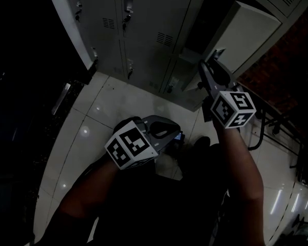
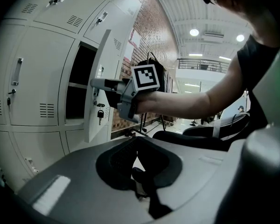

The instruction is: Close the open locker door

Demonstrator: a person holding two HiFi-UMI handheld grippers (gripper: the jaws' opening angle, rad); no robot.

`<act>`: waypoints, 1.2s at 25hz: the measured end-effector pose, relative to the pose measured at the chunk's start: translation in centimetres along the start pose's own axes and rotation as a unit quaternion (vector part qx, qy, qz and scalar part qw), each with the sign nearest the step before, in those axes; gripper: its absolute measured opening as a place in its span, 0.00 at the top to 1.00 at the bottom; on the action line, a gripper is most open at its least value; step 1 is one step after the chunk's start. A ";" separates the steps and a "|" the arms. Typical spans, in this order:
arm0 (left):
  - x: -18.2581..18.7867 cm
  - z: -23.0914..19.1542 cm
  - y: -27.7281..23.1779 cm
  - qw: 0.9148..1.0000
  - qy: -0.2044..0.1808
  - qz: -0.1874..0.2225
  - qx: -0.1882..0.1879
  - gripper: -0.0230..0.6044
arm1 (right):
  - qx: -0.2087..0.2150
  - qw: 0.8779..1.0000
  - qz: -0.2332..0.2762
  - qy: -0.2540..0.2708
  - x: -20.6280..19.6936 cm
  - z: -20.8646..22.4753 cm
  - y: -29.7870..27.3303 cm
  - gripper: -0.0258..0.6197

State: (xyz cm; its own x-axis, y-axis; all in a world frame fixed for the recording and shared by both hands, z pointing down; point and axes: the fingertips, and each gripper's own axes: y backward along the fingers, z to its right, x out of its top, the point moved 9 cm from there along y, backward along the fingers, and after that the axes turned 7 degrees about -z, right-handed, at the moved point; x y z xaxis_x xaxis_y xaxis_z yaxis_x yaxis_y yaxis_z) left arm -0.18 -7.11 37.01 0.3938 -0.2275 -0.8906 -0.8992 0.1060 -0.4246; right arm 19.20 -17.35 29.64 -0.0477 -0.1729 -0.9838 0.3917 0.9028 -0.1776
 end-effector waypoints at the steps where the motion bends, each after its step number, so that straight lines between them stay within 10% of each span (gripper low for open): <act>1: 0.1 0.1 0.0 1.000 0.000 0.001 -0.001 0.94 | -0.006 1.000 -0.001 0.000 0.2 0.0 -0.7 0.74; 30: -0.2 -0.2 1.1 0.999 0.020 0.026 -0.003 0.94 | -0.119 0.993 -0.023 0.007 1.7 5.5 -13.9 0.81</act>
State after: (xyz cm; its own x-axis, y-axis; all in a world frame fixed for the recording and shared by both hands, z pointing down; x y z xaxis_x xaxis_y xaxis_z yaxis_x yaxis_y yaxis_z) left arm -1.30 -7.11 36.77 0.3394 -0.2596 -0.9041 -0.9193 0.1121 -0.3773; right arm 18.73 -32.32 30.52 -0.0748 -0.2125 -0.9743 0.1599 0.9618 -0.2221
